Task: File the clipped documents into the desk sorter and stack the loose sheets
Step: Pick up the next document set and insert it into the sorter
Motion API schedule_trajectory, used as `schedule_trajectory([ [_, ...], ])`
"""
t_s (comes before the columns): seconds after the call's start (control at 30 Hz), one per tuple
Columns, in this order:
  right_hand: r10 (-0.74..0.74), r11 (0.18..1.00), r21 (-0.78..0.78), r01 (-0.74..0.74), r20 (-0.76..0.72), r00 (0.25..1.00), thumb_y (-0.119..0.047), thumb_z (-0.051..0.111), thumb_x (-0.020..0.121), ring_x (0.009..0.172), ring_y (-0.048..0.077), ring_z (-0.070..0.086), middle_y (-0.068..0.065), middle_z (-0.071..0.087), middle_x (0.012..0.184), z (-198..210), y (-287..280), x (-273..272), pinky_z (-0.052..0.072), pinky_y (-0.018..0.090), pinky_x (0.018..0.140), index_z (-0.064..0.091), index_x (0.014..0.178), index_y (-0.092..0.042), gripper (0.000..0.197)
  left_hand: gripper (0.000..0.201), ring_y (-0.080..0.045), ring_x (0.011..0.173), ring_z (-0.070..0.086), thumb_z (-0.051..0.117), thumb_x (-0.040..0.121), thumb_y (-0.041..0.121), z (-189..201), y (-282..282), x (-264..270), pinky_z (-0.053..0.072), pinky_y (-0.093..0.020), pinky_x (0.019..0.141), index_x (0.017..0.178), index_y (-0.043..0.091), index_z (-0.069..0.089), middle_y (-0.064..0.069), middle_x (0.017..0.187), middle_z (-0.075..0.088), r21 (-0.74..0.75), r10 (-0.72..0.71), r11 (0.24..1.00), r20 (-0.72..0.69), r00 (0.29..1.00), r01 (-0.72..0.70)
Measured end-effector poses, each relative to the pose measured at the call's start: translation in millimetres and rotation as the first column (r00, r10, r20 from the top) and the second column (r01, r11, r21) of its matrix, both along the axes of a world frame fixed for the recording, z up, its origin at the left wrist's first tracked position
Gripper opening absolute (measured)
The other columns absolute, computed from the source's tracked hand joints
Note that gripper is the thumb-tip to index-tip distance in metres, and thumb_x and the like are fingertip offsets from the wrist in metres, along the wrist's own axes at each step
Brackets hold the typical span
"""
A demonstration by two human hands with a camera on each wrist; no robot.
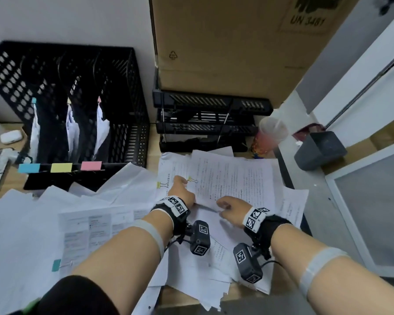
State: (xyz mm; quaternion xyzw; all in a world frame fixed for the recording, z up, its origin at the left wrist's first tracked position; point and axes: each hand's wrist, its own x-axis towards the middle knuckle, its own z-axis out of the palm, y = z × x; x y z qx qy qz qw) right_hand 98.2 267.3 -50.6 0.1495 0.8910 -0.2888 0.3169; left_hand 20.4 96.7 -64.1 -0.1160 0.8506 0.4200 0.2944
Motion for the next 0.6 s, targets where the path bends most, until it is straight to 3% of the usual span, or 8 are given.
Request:
schedule_trajectory([
  [0.1,-0.08,0.995,0.051,0.086,-0.105,0.991,-0.017,0.055,0.092,0.125,0.03,0.053,0.011,0.044,0.144,20,10,-13,0.043,0.031,0.102,0.044,0.141,-0.018,0.05,0.049,-0.025,0.057,0.054,0.051,0.079,-0.009,13,-17,-3,0.057,-0.035,0.052,0.114,0.026,0.052,-0.014,0.091,0.055,0.112,0.017,0.994,-0.066,0.998,-0.009],
  [0.17,-0.113,0.985,0.108,0.137,-0.2,0.973,-0.019,0.055,0.091,0.122,0.035,0.052,0.016,0.04,0.143,39,13,-28,0.044,0.035,0.102,0.037,0.145,-0.017,0.057,0.05,-0.026,0.062,0.055,0.048,0.079,-0.012,31,-35,-5,0.062,-0.046,0.061,0.11,0.025,0.061,-0.016,0.088,0.055,0.206,0.047,0.978,-0.096,0.994,-0.027],
  [0.23,-0.138,0.978,0.114,0.172,-0.255,0.957,-0.021,0.059,0.089,0.126,0.036,0.049,0.017,0.038,0.145,57,9,-43,0.043,0.038,0.105,0.031,0.148,-0.017,0.066,0.048,-0.026,0.06,0.054,0.047,0.08,-0.013,50,-60,-7,0.061,-0.039,0.06,0.109,0.02,0.067,-0.015,0.079,0.056,0.246,0.056,0.969,-0.132,0.99,-0.021],
  [0.3,-0.128,0.984,0.091,0.155,-0.249,0.96,-0.023,0.062,0.088,0.13,0.035,0.047,0.016,0.037,0.149,68,-4,-55,0.043,0.037,0.104,0.025,0.151,-0.019,0.073,0.045,-0.026,0.06,0.055,0.046,0.082,-0.012,68,-88,-7,0.058,-0.034,0.062,0.104,0.02,0.071,-0.015,0.076,0.057,0.258,0.054,0.966,-0.152,0.987,-0.013],
  [0.43,-0.109,0.99,-0.095,0.102,-0.072,0.991,-0.026,0.062,0.091,0.122,0.03,0.055,0.012,0.048,0.142,79,-48,-66,0.046,0.029,0.087,0.033,0.148,-0.015,0.065,0.045,-0.027,0.071,0.054,0.044,0.083,-0.012,93,-145,-3,0.058,-0.052,0.079,0.1,0.018,0.073,-0.018,0.083,0.057,0.267,0.072,0.963,-0.159,0.985,-0.028],
  [0.5,-0.05,0.992,-0.123,0.039,-0.087,0.995,-0.019,0.06,0.09,0.089,0.026,0.062,0.012,0.064,0.107,75,-73,-65,0.046,0.028,0.071,0.059,0.123,-0.005,0.036,0.047,-0.027,0.071,0.053,0.044,0.083,-0.012,100,-175,-2,0.058,-0.051,0.075,0.096,0.021,0.074,-0.02,0.083,0.056,0.244,0.1,0.968,-0.17,0.98,-0.056],
  [0.53,-0.044,0.99,-0.138,0.029,-0.114,0.992,-0.015,0.058,0.089,0.068,0.022,0.055,0.008,0.059,0.083,75,-87,-64,0.041,0.026,0.061,0.063,0.102,0.0,0.02,0.044,-0.029,0.071,0.055,0.047,0.083,-0.01,103,-189,-1,0.058,-0.051,0.073,0.096,0.022,0.074,-0.026,0.085,0.057,0.238,0.11,0.969,-0.171,0.979,-0.068],
  [0.6,-0.068,0.986,-0.162,0.043,-0.154,0.986,-0.008,0.053,0.089,0.054,0.013,0.039,0.003,0.046,0.065,76,-116,-59,0.032,0.022,0.051,0.055,0.077,-0.007,0.012,0.032,-0.031,0.077,0.06,0.058,0.084,-0.002,104,-220,0,0.058,-0.055,0.076,0.101,0.022,0.072,-0.032,0.095,0.062,0.245,0.138,0.964,-0.147,0.98,-0.099],
])
